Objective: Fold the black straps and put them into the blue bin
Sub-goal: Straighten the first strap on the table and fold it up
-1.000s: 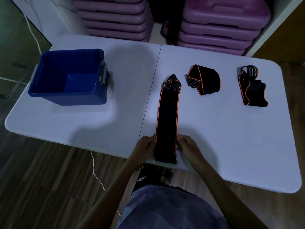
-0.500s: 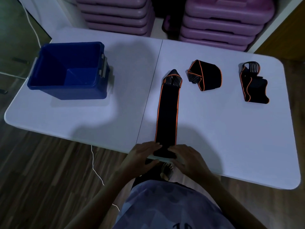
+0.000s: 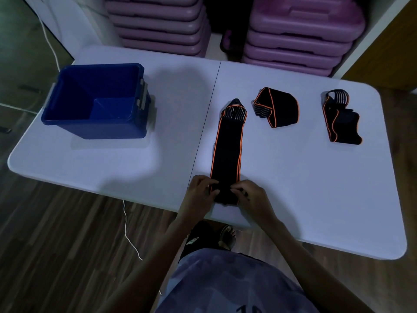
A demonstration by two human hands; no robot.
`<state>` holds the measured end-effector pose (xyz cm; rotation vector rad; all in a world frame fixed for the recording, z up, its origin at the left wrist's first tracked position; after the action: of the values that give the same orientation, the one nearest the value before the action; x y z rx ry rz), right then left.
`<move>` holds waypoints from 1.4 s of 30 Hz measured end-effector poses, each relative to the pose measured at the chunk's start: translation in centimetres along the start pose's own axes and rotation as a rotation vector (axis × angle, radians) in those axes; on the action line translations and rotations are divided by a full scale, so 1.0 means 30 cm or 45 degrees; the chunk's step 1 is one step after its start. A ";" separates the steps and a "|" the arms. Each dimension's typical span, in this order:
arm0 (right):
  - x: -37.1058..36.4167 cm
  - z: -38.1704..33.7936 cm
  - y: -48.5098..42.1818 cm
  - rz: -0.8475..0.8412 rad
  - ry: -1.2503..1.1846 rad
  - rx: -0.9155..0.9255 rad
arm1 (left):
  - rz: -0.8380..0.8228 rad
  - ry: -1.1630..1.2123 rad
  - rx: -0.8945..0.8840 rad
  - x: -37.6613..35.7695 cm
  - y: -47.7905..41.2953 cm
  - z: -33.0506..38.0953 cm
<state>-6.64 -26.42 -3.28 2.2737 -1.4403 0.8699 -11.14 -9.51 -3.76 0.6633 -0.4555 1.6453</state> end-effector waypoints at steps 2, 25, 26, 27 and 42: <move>0.003 -0.007 -0.002 0.017 -0.001 0.070 | 0.046 0.007 0.009 0.000 0.005 0.000; 0.007 0.020 0.056 -0.009 -0.160 -0.039 | 0.090 0.166 0.109 0.013 0.069 0.001; 0.005 0.024 0.042 0.002 -0.147 -0.043 | 0.093 0.150 0.138 0.012 0.051 0.004; 0.002 0.031 0.033 0.007 -0.129 -0.056 | 0.098 0.131 0.142 0.010 0.038 0.007; -0.004 0.109 0.070 -0.110 0.333 0.213 | -0.148 -0.016 -0.082 -0.036 0.074 -0.015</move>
<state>-7.50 -29.09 -5.99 2.2169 -1.1869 1.2482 -13.29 -10.46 -4.64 0.6409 -0.4682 1.5115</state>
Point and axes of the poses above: each hand's wrist, its own y-axis away from the middle knuckle, its own x-axis out of the back of the hand, z = x × y, the point moved 4 cm from there along -y, towards the middle knuckle
